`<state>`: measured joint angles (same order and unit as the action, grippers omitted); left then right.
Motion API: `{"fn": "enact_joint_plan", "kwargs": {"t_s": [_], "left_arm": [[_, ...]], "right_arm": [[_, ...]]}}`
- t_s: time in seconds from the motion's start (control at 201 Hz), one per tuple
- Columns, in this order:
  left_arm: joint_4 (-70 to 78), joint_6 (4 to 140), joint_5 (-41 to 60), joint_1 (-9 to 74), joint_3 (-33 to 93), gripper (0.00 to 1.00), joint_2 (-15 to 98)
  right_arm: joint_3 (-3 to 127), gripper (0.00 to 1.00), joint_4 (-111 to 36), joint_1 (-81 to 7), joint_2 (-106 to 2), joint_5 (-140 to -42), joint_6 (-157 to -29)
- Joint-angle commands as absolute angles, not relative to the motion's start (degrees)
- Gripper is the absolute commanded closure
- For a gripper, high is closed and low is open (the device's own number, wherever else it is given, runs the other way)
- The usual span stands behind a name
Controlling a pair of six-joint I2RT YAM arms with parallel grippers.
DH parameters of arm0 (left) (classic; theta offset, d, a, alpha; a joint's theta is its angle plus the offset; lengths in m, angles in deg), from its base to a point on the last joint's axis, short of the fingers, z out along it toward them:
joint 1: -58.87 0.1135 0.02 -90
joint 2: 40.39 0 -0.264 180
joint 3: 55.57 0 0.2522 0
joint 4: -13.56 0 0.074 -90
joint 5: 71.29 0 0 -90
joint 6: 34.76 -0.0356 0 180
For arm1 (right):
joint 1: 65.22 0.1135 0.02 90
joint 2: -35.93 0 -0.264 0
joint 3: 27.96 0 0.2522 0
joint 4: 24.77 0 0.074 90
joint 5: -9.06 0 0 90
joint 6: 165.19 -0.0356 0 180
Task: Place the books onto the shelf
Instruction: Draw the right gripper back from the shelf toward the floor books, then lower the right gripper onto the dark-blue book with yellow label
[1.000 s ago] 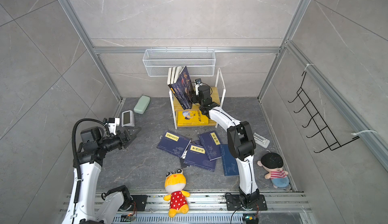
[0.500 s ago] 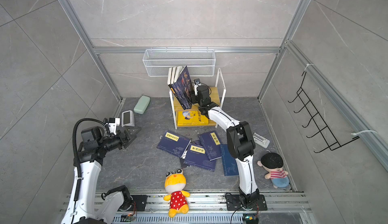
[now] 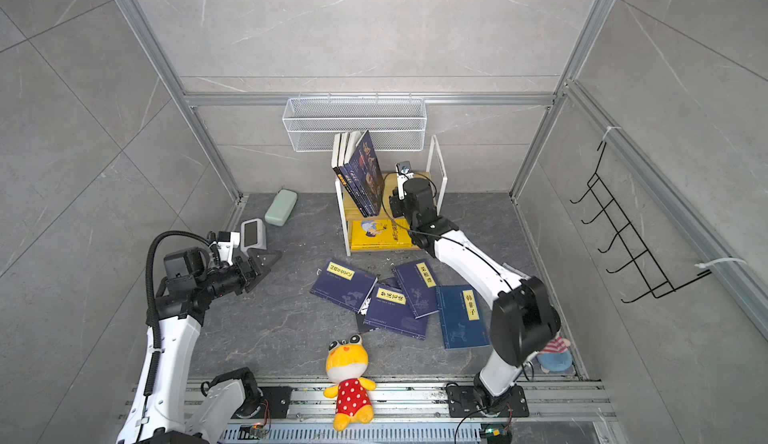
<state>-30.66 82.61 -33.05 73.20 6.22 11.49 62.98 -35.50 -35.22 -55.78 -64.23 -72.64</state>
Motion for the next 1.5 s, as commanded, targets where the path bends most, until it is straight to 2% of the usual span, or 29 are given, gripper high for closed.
{"fn": "enact_joint_plan", "kwargs": {"t_s": [0.0,0.154,0.309,0.528,0.697,0.956,1.33,1.499], "left_arm": [[-29.8,81.75,-32.02,73.02,7.09,0.0,12.14],[-29.02,81.57,-31.57,72.93,6.09,0.0,12.71],[-30.43,78.93,-31.3,73.17,6.37,0.0,12.92],[-30.29,78.61,-31.76,74.51,4.63,0.0,12.79],[-30.55,78.32,-31.98,75.29,4.42,0.0,12.95],[-38.17,65.92,-24.83,74.57,8.01,0.0,12.92],[-38.26,56.19,-19.68,73.83,6.08,0.0,11.36],[-38.61,54.64,-21.24,73.84,5.74,0.0,11.25]], "right_arm": [[56.53,0.55,-38.8,-31.28,-49.63,-58.86,-71.94],[49.8,0.37,-48.01,-24.88,-43.35,-51.79,-74.54],[46.85,0.28,-60.57,-19.43,-41.14,-45.36,-82.04],[44.38,0.17,-74.86,-15.63,-43.15,-43.97,-90.87],[44.26,0.17,-79.15,-15.13,-49.14,-42.91,-92.92],[48.14,0.19,-79.27,-15.12,-59.45,-45.2,-91.88],[52.45,0.23,-76.97,-16.1,-69.25,-45.83,-89.37],[54.63,0.34,-80.38,-16.31,-72.24,-42.47,-87.9]]}}
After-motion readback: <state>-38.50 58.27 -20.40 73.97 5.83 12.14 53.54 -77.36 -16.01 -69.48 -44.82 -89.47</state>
